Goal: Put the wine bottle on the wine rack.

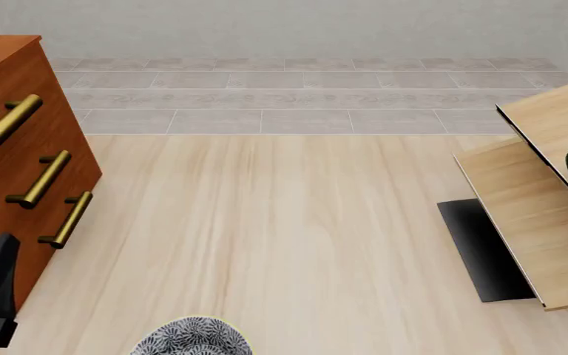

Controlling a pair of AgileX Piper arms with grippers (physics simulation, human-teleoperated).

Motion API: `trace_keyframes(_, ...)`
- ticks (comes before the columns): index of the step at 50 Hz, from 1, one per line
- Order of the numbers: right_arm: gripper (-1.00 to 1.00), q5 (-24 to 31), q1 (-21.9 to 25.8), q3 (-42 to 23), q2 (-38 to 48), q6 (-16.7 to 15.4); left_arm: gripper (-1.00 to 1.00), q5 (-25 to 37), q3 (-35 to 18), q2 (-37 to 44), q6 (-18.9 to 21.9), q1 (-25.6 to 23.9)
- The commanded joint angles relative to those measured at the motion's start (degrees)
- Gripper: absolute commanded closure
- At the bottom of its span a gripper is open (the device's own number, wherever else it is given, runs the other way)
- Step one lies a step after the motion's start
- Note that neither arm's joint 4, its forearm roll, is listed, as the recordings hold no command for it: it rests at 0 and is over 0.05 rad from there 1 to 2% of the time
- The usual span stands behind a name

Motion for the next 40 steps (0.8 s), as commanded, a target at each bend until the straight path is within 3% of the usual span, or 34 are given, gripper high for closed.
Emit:
trace_keyframes(1,1.00,0.34,0.65,2.75,1.84,0.97,-1.00,0.32,-0.36,0.00,0.13,0.13)
trace_keyframes(40,1.00,-1.59,1.15,4.49,2.91,1.30,-1.00,0.67,-0.85,0.00,0.02,0.31)
